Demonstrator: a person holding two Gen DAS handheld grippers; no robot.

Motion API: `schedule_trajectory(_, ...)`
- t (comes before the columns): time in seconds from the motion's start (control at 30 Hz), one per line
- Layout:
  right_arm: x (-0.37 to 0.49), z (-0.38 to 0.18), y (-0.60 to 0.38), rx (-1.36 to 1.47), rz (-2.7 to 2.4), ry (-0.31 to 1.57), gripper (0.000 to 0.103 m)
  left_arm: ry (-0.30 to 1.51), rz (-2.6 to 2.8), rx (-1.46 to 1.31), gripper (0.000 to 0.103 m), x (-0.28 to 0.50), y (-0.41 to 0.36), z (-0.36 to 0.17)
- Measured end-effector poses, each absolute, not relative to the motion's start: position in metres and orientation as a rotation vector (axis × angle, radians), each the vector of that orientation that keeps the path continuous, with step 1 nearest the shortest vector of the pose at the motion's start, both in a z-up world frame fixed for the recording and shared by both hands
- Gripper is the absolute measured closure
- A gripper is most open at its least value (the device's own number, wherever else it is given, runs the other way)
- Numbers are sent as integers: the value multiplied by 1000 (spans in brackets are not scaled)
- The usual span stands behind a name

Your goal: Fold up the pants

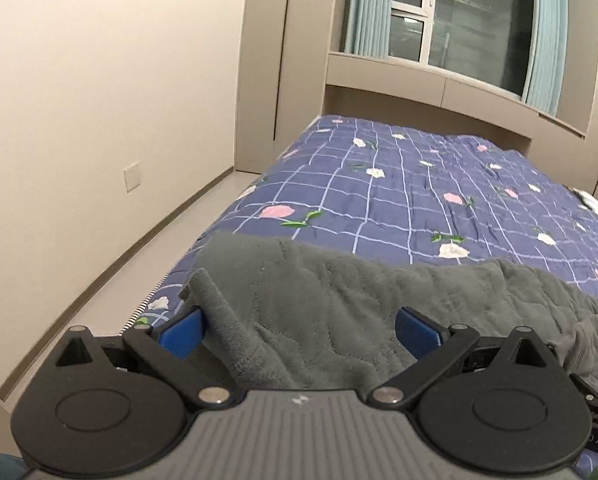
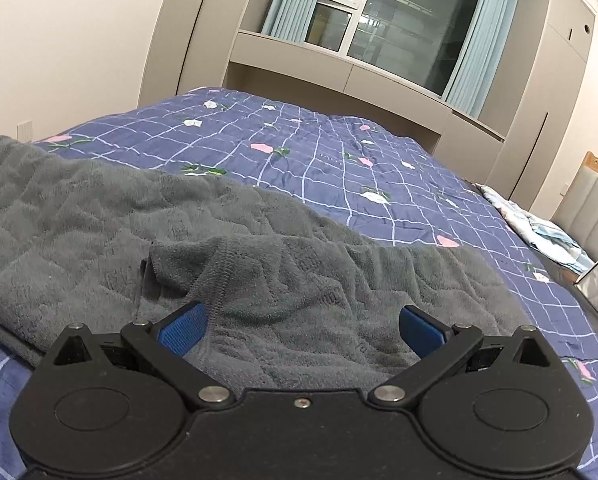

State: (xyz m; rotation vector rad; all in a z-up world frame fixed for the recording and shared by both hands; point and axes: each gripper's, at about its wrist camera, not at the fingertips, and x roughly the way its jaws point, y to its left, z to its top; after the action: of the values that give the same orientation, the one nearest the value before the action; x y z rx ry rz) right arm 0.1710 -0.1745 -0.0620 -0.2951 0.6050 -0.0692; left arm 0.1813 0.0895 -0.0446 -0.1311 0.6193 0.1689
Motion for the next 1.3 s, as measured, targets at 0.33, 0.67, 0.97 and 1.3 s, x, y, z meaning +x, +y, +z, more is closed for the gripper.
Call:
schedule_trajectory(0.33,172,-62,-172,-300,-74,605,1,767,172,-379,1,179,143,-77)
schedule_trajectory(0.67,172,-64,-177,-273,-66,604,1,674,121,-590,24,175,177,-96)
schedule_trajectory(0.97,173,-63,-178,-268,-62,605,0,659,146,-703,45,189,195,-102)
schedule_trajectory(1.3,172,-63,-181,-248,-50,601,0,632,174,-592,89,186,183,-71)
